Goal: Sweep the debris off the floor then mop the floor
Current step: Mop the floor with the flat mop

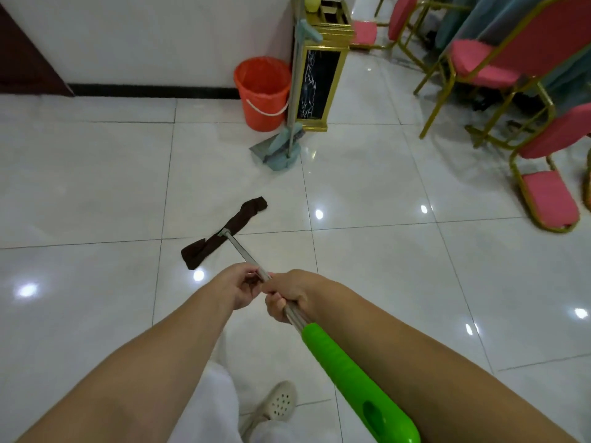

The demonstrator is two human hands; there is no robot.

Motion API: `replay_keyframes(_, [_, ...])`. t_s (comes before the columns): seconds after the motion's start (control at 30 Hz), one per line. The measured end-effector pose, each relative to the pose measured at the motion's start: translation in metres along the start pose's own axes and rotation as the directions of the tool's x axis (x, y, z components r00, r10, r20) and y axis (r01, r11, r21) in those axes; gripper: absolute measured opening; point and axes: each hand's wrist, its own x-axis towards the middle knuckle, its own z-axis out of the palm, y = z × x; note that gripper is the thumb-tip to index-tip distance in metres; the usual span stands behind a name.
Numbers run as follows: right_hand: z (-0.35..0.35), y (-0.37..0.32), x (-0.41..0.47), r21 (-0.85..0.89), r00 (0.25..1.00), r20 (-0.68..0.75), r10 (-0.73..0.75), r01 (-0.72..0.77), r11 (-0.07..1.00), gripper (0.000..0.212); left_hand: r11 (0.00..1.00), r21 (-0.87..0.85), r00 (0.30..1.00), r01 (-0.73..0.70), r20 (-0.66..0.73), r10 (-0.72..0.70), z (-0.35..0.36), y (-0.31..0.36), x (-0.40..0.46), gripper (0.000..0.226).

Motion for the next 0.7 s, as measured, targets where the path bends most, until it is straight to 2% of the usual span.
replay_keyframes(0.07, [0.014,-0.016,0.004,-0.006,1.000,0.021,0.010,-0.009,1.000,0.022,0.999,-0.038,1.000,-0.012,-0.016,0.011,-0.009,0.016,0.001,0.027])
replay_keyframes(0.2, [0.047,-0.052,0.014,-0.080,0.996,0.077,0.036,-0.029,0.996,0.022,0.994,-0.072,0.997,-0.078,0.005,0.079,-0.028,0.053,0.002,0.062])
replay_keyframes(0.23, [0.055,-0.063,0.016,-0.085,0.995,0.087,0.045,-0.037,0.996,0.023,0.992,-0.084,0.995,-0.094,0.008,0.095,-0.033,0.064,0.001,0.063])
replay_keyframes(0.33, [0.085,-0.096,0.022,-0.086,0.993,0.092,0.068,-0.060,0.994,0.026,0.980,-0.151,0.991,-0.132,0.011,0.135,-0.051,0.103,-0.001,0.039])
replay_keyframes(0.4, [0.108,-0.116,0.025,-0.090,0.993,0.088,0.073,-0.065,0.994,0.027,0.968,-0.216,0.991,-0.128,0.020,0.135,-0.066,0.129,-0.003,0.031])
replay_keyframes(0.5, [0.144,-0.148,0.031,-0.096,0.994,0.076,0.082,-0.074,0.993,0.027,0.952,-0.280,0.988,-0.123,0.055,0.144,-0.087,0.168,-0.006,0.027])
replay_keyframes(0.7, [0.205,-0.210,0.055,0.081,0.993,0.087,0.074,-0.081,0.993,0.017,0.931,-0.320,0.980,-0.177,0.032,0.198,-0.122,0.245,-0.003,0.030])
